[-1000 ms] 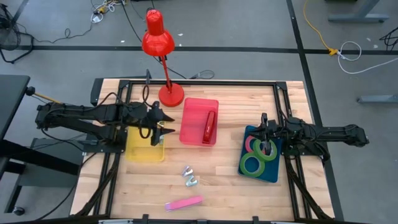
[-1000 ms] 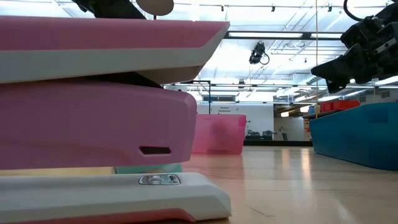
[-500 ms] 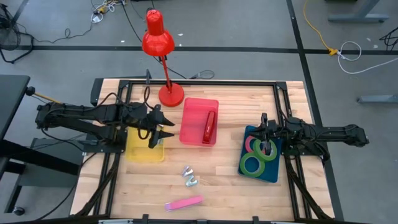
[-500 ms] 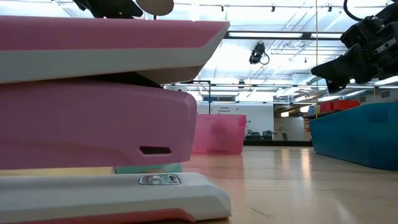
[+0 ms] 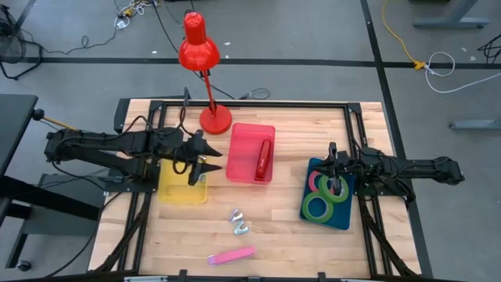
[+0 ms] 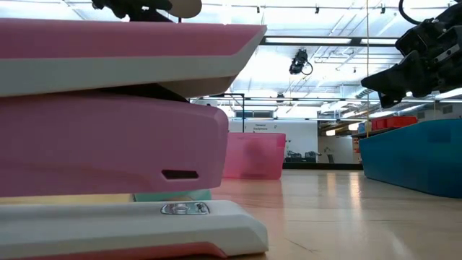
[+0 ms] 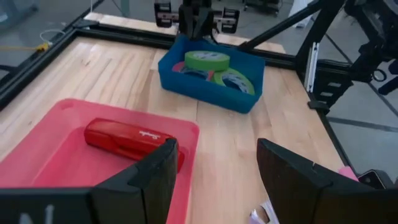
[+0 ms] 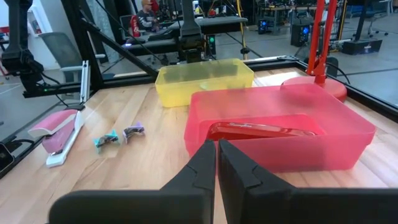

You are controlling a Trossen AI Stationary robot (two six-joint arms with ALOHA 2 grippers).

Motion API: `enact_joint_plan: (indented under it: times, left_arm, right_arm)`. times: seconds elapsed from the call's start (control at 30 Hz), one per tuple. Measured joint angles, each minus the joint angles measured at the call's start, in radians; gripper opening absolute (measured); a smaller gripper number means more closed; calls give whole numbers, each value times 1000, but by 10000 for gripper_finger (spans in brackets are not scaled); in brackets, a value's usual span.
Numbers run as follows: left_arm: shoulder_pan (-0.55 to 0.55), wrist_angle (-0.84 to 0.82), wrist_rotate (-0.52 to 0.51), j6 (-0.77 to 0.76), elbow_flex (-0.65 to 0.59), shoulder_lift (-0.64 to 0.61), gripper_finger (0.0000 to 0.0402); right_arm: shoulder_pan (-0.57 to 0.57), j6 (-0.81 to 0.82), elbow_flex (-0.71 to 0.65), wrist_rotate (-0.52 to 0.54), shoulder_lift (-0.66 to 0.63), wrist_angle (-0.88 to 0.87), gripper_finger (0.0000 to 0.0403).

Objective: Pick and place Stapler, Stapler remover, tape
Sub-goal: Put the purple staple remover into the yellow bin

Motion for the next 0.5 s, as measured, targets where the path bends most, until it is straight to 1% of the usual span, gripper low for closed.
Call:
enact_joint_plan:
  times: [0.23,0.37,0.5]
  left_arm:
    - [0,3,0,15,0,5,225]
    - [1,13,1,13,-2,39,225]
    - [2,42,8,7,-1,99,225]
  right_arm:
    - [0,0,0,0,0,0,21]
    - [0,0,0,0,0,0,21]
    - [0,0,0,0,0,0,21]
